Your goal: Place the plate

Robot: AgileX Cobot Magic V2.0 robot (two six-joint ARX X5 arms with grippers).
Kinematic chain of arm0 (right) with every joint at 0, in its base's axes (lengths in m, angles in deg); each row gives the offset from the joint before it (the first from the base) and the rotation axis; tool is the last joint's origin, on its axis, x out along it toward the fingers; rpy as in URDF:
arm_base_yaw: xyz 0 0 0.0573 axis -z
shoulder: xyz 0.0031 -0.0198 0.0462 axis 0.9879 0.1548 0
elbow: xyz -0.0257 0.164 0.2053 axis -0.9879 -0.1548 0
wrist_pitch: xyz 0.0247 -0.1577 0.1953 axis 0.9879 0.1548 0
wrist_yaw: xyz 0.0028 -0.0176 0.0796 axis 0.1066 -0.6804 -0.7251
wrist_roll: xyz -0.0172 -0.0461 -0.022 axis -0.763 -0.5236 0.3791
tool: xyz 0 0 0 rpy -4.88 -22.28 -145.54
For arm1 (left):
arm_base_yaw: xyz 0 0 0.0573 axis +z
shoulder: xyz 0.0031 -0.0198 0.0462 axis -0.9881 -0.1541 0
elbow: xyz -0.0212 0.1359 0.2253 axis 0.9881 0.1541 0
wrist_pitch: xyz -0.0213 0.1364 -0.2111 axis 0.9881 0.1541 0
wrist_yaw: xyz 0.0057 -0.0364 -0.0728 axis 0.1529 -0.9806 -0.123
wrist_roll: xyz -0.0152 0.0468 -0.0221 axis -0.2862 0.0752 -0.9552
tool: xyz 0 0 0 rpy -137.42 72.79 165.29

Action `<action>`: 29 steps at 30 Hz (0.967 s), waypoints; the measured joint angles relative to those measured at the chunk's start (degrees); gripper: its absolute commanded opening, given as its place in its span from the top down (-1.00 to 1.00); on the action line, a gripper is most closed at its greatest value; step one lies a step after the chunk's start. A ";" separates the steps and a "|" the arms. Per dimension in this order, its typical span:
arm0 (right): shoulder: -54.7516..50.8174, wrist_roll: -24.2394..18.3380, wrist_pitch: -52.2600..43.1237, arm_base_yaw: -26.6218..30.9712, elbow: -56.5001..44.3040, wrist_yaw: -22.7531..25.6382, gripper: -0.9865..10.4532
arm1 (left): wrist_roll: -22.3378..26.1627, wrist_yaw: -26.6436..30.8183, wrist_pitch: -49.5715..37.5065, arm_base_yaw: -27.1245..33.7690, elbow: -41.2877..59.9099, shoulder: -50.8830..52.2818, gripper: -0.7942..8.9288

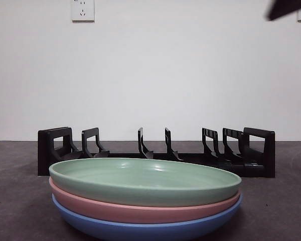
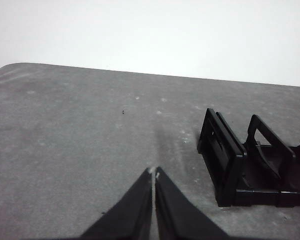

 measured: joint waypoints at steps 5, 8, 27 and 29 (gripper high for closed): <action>-16.83 1.53 -10.27 9.38 -20.96 0.20 0.79 | -0.02 0.00 -0.02 0.00 0.00 0.00 0.82; -25.62 1.95 -10.84 13.27 -30.29 0.17 0.79 | -0.11 0.00 0.00 0.00 0.00 0.00 0.82; -44.57 2.60 -10.64 20.28 -40.94 -0.02 0.79 | -0.13 0.00 -0.04 0.00 0.00 0.00 0.82; -44.57 2.60 -10.64 20.28 -40.94 -0.11 0.79 | -0.13 0.00 -0.04 0.00 0.00 0.00 0.82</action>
